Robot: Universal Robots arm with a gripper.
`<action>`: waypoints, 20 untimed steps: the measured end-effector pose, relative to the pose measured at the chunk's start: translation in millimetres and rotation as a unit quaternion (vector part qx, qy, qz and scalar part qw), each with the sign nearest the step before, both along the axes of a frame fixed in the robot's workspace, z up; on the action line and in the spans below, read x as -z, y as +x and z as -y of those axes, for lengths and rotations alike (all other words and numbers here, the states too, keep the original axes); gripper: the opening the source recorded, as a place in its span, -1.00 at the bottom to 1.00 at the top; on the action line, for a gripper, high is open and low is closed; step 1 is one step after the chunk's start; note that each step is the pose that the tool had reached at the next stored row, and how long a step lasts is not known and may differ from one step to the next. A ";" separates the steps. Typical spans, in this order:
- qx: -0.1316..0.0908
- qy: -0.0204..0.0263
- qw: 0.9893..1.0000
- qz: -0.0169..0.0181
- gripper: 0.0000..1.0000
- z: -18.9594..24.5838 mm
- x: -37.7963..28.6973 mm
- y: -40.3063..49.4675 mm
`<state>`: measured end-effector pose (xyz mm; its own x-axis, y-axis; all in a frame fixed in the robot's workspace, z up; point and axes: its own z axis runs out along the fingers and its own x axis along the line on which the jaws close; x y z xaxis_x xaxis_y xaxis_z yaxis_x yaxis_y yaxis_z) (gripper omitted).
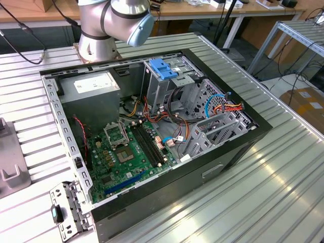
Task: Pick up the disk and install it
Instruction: 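Reach for the disk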
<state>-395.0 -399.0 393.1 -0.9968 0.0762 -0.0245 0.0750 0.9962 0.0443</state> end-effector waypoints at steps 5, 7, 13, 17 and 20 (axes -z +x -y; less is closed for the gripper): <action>0.000 0.000 1.000 0.000 -0.80 0.0 0.1 -2.5; 0.000 0.000 1.000 0.000 -0.80 0.0 0.1 -3.6; 0.000 0.000 1.000 0.000 -0.80 0.0 0.2 -6.9; 0.000 0.000 1.000 0.000 -0.80 0.0 0.3 -8.9; 0.000 0.000 1.000 0.000 -0.80 0.0 0.4 -10.2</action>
